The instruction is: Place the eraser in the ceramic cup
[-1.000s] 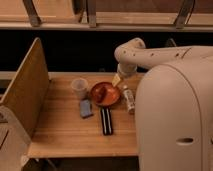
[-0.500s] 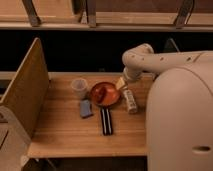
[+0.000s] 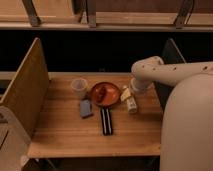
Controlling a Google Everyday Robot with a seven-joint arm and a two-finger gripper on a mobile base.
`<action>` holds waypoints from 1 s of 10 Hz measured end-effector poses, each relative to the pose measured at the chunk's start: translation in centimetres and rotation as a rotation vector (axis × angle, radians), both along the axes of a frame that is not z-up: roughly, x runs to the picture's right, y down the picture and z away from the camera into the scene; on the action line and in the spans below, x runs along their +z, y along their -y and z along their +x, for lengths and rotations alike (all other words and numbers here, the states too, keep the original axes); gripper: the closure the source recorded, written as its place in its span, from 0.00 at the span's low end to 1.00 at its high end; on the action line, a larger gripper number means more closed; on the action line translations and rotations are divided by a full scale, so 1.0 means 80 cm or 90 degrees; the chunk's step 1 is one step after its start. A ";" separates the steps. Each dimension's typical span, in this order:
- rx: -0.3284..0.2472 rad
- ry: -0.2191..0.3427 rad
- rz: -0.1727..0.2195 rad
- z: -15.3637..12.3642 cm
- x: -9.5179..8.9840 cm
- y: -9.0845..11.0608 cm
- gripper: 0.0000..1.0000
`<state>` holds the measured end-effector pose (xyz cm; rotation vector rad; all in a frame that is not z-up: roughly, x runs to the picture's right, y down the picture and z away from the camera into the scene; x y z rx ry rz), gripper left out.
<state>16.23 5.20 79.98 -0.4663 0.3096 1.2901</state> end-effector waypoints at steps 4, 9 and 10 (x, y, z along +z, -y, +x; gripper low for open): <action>-0.010 0.004 -0.002 -0.002 -0.001 -0.002 0.20; -0.097 0.084 -0.113 -0.080 0.011 -0.091 0.20; -0.107 0.102 -0.128 -0.094 0.011 -0.103 0.20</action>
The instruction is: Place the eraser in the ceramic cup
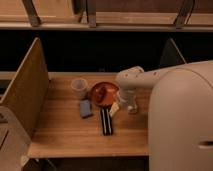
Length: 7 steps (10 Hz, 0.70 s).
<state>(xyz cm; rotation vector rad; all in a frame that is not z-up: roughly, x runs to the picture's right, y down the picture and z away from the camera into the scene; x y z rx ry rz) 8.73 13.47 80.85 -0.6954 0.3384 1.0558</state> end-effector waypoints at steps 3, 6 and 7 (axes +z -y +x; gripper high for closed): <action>-0.003 0.006 -0.004 -0.005 0.000 -0.004 0.20; -0.010 0.017 -0.014 -0.014 0.005 -0.008 0.20; -0.021 0.041 -0.028 -0.040 0.015 -0.014 0.20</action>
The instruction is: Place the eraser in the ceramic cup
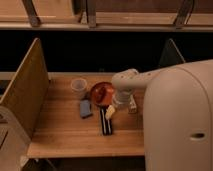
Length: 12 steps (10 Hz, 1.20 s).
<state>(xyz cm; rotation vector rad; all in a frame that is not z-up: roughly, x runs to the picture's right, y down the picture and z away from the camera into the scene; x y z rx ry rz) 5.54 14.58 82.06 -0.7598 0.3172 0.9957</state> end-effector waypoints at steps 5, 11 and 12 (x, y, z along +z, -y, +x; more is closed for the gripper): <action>-0.052 0.057 -0.064 -0.074 0.039 -0.019 0.20; -0.046 0.042 -0.113 -0.072 0.068 -0.029 0.26; -0.046 0.041 -0.114 -0.070 0.070 -0.029 0.36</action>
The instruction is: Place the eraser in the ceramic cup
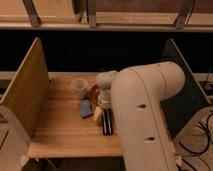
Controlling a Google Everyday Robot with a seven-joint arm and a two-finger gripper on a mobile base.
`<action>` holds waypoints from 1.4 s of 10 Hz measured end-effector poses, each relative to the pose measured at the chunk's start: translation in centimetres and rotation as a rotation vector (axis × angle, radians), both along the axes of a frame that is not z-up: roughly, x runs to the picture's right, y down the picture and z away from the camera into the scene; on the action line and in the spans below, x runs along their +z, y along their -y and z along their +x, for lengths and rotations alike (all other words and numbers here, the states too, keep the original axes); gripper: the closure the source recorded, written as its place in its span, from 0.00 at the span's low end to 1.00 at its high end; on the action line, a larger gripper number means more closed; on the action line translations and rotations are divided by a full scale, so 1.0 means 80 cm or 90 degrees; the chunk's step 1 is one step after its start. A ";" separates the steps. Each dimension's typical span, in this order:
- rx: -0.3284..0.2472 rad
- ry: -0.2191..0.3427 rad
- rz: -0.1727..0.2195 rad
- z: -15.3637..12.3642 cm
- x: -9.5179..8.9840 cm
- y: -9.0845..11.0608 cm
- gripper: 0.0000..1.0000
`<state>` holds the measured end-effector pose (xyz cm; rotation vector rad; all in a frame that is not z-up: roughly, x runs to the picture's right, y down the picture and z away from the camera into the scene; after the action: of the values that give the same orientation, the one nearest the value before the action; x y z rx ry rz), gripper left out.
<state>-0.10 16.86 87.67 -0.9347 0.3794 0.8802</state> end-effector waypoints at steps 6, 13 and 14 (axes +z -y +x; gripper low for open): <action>0.000 0.006 -0.007 -0.001 0.002 0.000 0.96; -0.034 0.047 0.011 -0.027 -0.017 0.016 1.00; -0.045 0.055 0.021 -0.033 -0.022 0.024 1.00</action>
<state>-2.77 14.97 85.91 -0.9195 0.3209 0.7765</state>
